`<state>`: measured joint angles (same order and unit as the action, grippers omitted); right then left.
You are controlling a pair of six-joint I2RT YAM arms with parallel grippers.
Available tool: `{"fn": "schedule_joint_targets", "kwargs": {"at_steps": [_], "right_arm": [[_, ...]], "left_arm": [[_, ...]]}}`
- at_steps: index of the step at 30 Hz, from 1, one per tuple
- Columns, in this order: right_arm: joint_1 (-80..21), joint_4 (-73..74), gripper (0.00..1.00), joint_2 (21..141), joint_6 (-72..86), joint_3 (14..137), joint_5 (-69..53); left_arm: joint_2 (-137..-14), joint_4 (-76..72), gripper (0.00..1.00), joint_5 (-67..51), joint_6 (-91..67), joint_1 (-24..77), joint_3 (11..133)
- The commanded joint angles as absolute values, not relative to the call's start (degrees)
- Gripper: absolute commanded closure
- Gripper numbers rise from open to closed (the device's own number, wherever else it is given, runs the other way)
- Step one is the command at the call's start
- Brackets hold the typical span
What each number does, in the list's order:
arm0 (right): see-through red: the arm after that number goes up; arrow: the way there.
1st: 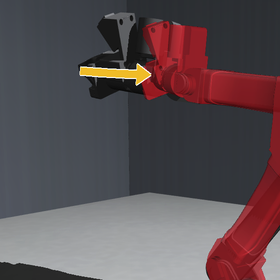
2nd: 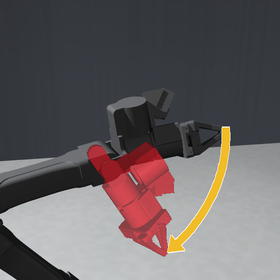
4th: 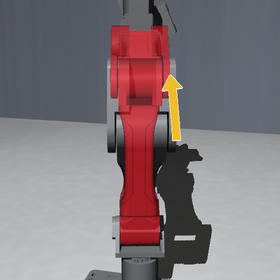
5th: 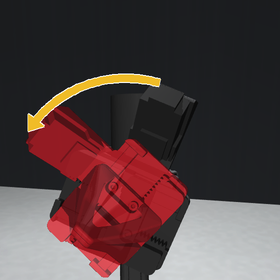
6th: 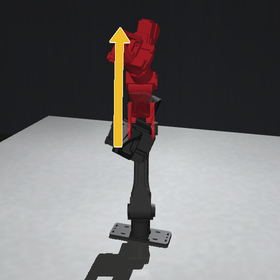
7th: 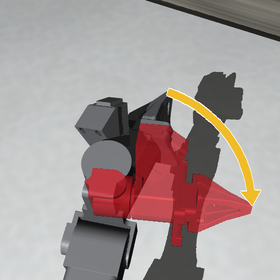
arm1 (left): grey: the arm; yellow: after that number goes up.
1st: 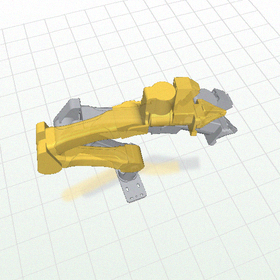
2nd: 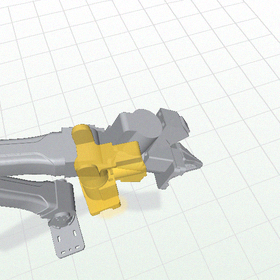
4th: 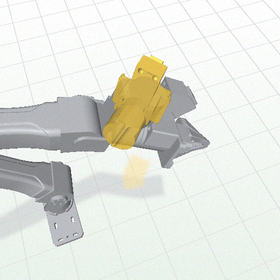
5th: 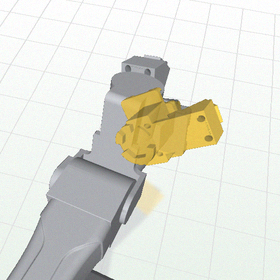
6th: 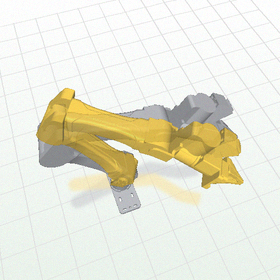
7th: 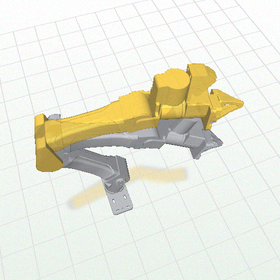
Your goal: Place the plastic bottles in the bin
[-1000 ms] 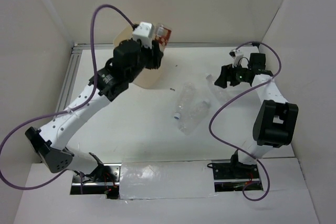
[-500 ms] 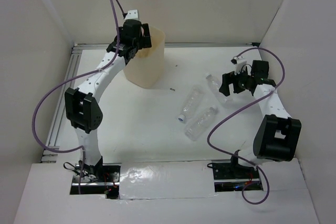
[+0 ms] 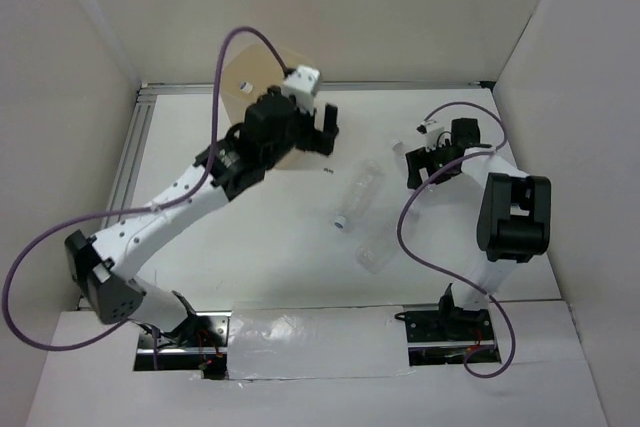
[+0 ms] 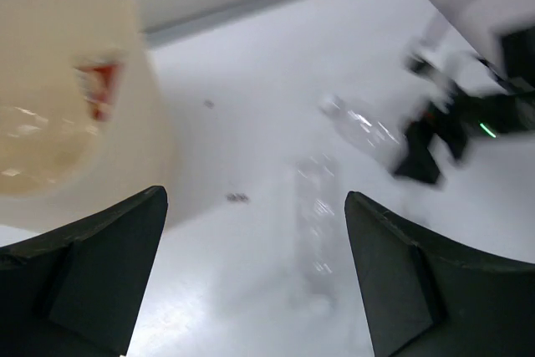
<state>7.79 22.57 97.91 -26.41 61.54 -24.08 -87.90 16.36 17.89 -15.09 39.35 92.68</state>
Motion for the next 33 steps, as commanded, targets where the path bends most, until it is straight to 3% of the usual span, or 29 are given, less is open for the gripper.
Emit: {"fn": "schedule_joint_targets", "kwargs": {"at_steps": [1, 4, 7, 8, 9, 11, 14, 17, 21, 28, 33], "right_arm": [[4.7, 17.7, 0.00, 100.7, -27.2, 65.0, -19.7], [3.2, 16.0, 0.02, 104.0, -27.2, 66.2, -14.8], [3.2, 16.7, 0.34, 104.5, -27.2, 67.6, -14.8], [3.2, 18.3, 0.64, 104.5, -27.8, 68.9, -15.6], [3.2, 19.0, 0.74, 103.6, -27.8, 69.6, -16.8], [3.9, 21.2, 0.85, 100.4, -28.3, 72.7, -20.9], [2.5, 24.8, 0.86, 97.7, -29.6, 80.1, -28.2], [-1.6, 28.6, 0.81, 97.2, -29.6, 96.2, -37.5], [-9.0, 18.8, 0.80, 99.2, -24.7, 105.1, -45.3], [-23.7, 1.0, 0.74, 109.8, -15.3, 118.4, -41.0], [-31.1, -2.5, 0.66, 120.7, -12.5, 127.9, -38.1]], "left_arm": [[-82.4, 13.7, 0.00, 15.5, -12.2, 45.7, 79.7], [-81.9, 13.0, 0.00, 17.4, -15.2, 49.7, 71.1], [-83.6, 10.1, 0.00, 19.5, -18.2, 52.2, 66.4], [-83.6, 10.1, 0.00, 20.3, -18.9, 52.2, 65.7], [-84.3, 10.1, 0.00, 20.3, -19.6, 52.8, 65.2], [-84.3, 10.1, 0.00, 20.8, -21.0, 53.4, 62.4], [-82.4, 6.9, 0.00, 21.4, -22.3, 54.8, 55.6], [-80.1, 2.6, 0.00, 22.1, -22.9, 56.0, 48.9], [-77.3, -0.9, 0.00, 22.6, -24.3, 59.1, 43.8], [-75.3, -2.0, 0.00, 23.3, -26.8, 61.3, 40.4], [-74.2, -2.0, 0.00, 24.4, -27.9, 63.1, 39.3]]}}
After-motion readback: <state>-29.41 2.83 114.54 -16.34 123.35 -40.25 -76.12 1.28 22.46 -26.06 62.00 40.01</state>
